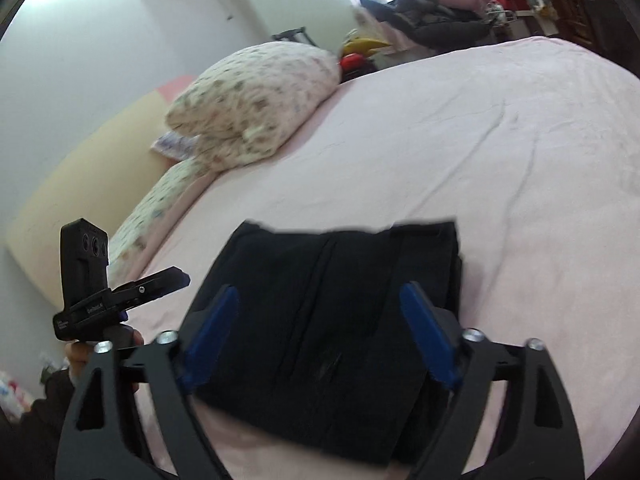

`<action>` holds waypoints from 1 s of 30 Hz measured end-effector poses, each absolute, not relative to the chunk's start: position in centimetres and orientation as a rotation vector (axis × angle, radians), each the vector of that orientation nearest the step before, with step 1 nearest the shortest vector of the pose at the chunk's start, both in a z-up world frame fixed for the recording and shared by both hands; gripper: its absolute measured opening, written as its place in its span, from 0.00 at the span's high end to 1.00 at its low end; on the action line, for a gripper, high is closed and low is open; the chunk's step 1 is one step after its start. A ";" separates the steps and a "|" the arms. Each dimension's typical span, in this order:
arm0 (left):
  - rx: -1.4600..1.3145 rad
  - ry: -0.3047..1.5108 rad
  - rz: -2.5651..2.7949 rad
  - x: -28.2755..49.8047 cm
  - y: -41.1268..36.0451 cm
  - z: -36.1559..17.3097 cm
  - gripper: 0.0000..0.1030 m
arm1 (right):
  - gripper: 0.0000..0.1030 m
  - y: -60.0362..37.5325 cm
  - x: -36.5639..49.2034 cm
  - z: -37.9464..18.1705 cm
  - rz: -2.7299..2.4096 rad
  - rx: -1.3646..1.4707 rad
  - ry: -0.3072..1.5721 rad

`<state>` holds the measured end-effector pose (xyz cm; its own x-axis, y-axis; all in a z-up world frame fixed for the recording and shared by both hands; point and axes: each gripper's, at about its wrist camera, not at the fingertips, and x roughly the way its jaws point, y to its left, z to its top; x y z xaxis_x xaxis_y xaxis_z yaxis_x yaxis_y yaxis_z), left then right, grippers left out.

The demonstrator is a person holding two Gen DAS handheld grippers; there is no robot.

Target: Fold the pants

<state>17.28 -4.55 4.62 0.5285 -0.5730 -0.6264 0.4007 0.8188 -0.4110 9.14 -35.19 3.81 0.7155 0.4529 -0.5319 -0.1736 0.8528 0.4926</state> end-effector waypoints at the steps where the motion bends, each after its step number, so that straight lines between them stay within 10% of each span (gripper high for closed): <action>1: -0.237 0.813 -0.582 16.1 -4.1 4.6 0.02 | 0.21 -35.0 8.4 3.6 0.369 0.435 0.693; 30: 0.068 0.778 -0.362 9.0 -6.0 -0.5 0.02 | 0.19 -30.1 1.7 0.6 0.364 0.201 0.665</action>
